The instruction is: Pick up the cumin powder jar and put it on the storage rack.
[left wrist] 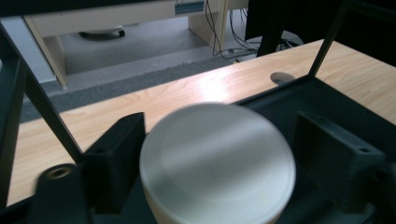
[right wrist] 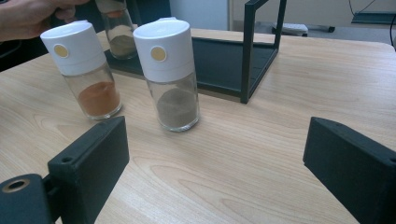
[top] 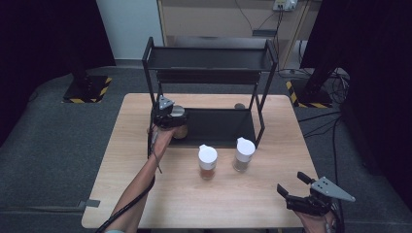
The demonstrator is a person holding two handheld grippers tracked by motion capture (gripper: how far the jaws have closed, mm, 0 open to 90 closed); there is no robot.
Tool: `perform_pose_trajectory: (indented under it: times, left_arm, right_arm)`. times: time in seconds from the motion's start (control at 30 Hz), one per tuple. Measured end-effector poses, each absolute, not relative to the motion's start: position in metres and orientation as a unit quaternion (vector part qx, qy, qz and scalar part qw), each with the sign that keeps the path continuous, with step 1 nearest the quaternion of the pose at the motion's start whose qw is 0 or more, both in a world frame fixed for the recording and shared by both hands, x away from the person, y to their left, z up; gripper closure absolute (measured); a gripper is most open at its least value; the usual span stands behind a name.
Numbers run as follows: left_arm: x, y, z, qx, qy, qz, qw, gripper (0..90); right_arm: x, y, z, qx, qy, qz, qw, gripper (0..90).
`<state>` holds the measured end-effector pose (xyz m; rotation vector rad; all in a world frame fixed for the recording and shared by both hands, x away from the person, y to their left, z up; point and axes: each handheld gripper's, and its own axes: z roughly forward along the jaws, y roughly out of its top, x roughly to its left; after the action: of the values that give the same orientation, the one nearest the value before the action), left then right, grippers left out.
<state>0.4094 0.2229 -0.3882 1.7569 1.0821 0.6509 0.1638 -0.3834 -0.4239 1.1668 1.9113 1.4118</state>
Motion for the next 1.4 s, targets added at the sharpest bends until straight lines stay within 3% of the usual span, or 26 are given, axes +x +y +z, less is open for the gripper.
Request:
perform_pose_trajectory:
  times: [0.13, 0.27, 0.9, 1.4]
  left_arm:
    - [0.406, 0.219, -0.375, 0.712, 0.441, 0.275, 0.473, 2.9]
    - [0.402, 0.22, -0.362, 0.712, 0.434, 0.276, 0.479, 0.0]
    - [0.361, 0.25, -0.319, 0.74, 0.36, 0.244, 0.513, 0.0]
    - [0.311, 0.281, -0.323, 0.745, 0.324, 0.238, 0.533, 0.0]
  right_arm:
    - [0.164, -0.384, -0.424, 0.427, 0.7, 0.518, 0.245, 7.1]
    - [0.164, -0.383, -0.424, 0.426, 0.701, 0.517, 0.245, 7.1]
    - [0.164, -0.383, -0.424, 0.425, 0.701, 0.517, 0.244, 6.9]
    - [0.164, -0.382, -0.423, 0.425, 0.702, 0.515, 0.247, 6.0]
